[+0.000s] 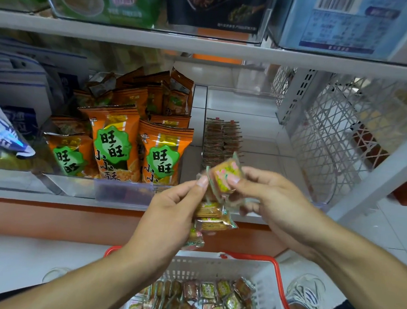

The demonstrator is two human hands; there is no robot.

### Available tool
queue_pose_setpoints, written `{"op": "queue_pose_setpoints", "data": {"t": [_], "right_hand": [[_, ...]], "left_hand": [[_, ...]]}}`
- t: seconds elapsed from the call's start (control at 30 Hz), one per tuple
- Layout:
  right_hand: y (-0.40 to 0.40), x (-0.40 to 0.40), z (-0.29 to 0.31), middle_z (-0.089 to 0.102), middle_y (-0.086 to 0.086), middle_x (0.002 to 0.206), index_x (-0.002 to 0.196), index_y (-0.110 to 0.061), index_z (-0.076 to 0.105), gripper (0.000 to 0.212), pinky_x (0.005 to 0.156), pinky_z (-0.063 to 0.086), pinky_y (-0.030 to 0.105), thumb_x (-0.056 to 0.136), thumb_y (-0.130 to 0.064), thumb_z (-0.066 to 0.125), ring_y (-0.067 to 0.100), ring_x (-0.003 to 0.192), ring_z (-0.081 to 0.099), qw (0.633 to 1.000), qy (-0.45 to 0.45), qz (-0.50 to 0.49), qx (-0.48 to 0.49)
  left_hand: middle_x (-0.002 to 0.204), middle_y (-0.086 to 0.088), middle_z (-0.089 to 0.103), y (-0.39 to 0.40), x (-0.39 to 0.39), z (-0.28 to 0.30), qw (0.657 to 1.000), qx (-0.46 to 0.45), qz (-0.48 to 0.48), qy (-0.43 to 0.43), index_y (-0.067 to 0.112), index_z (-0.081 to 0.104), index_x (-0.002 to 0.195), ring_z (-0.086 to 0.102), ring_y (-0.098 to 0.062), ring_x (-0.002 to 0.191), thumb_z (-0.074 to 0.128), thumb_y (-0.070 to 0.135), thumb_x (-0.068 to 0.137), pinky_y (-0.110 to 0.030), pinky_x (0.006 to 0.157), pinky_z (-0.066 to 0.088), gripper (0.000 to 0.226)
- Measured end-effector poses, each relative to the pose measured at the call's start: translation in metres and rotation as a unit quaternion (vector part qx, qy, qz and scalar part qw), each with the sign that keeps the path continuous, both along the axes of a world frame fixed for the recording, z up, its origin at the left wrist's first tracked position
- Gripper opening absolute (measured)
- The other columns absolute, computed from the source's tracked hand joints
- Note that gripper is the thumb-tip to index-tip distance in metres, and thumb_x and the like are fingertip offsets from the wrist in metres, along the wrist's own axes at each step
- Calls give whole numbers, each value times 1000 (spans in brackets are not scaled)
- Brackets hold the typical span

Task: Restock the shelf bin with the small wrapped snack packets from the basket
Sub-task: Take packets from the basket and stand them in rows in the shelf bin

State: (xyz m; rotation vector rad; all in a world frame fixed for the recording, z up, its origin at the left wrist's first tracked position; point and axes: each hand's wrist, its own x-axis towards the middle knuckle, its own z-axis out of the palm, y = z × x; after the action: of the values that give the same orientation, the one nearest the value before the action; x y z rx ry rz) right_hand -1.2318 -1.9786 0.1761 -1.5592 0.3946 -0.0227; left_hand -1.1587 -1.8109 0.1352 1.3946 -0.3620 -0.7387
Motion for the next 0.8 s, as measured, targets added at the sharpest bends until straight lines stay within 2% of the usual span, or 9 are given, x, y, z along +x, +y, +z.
{"op": "queue_pose_setpoints", "data": {"t": [0.1, 0.17, 0.23, 0.37, 0.47, 0.6, 0.67, 0.73, 0.8], "right_hand": [[-28, 5, 16, 75, 18, 105, 112, 0, 66, 25, 66, 54, 26, 90, -11, 63, 24, 84, 69, 996, -47, -63, 43], [-52, 5, 25, 75, 13, 100, 106, -7, 66, 22, 66, 57, 25, 85, -9, 69, 20, 80, 71, 994, -43, -64, -73], [-69, 3, 23, 73, 11, 104, 107, -16, 64, 27, 70, 59, 26, 83, -8, 75, 19, 82, 71, 968, 19, -32, -248], [-79, 7, 3, 72, 2, 106, 109, -29, 63, 33, 84, 55, 35, 82, -19, 80, 22, 89, 70, 924, 134, 74, -352], [-81, 19, -10, 73, 7, 111, 112, -26, 68, 26, 88, 50, 33, 89, -15, 71, 20, 94, 67, 926, 161, 128, -315], [-86, 34, -24, 74, 1, 117, 118, -18, 72, 22, 111, 44, 37, 98, -18, 63, 22, 118, 64, 925, 199, 185, -266], [-89, 39, -30, 75, -1, 110, 114, -22, 72, 19, 102, 51, 31, 96, -19, 66, 16, 106, 68, 923, 200, 168, -282], [-90, 43, -36, 73, -1, 97, 104, -27, 70, 15, 77, 53, 24, 91, -20, 73, 11, 82, 65, 926, 190, 132, -299], [-91, 48, -41, 73, 4, 95, 100, -25, 69, 14, 72, 50, 26, 88, -20, 76, 11, 77, 62, 929, 193, 113, -295]], "left_hand": [[104, 3, 78, 1, 1, 0, 1000, 2, 21, 12, 43, 73, 108, 73, -24, 81, 65, 62, 81, -39, 66, 62, 35], [105, 4, 78, 2, 3, -2, 999, 6, 37, 8, 45, 68, 112, 73, -34, 90, 65, 55, 90, -50, 75, 63, 25], [103, 3, 79, 2, 4, -4, 998, 7, 56, 17, 41, 59, 122, 74, -33, 89, 64, 44, 96, -47, 75, 62, 27], [101, 1, 79, 1, 3, -7, 998, 18, 45, 42, 38, 45, 134, 76, -25, 81, 65, 37, 96, -40, 67, 60, 44], [101, 0, 79, 0, 2, -8, 997, 27, 30, 62, 35, 40, 141, 76, -25, 78, 65, 36, 96, -30, 60, 58, 51], [99, -4, 79, -3, 2, -3, 996, 23, 28, 85, 32, 41, 143, 76, -29, 87, 65, 32, 97, -31, 60, 60, 52], [98, -4, 80, -5, 3, -2, 995, 22, 27, 89, 33, 41, 145, 77, -27, 86, 64, 30, 98, -32, 61, 60, 52], [98, -4, 80, -6, 4, -2, 995, 24, 22, 90, 34, 42, 144, 77, -23, 84, 64, 30, 98, -32, 61, 60, 51], [98, -4, 80, -6, 4, -2, 995, 26, 19, 92, 35, 44, 141, 76, -19, 81, 64, 30, 98, -32, 61, 60, 48]]}}
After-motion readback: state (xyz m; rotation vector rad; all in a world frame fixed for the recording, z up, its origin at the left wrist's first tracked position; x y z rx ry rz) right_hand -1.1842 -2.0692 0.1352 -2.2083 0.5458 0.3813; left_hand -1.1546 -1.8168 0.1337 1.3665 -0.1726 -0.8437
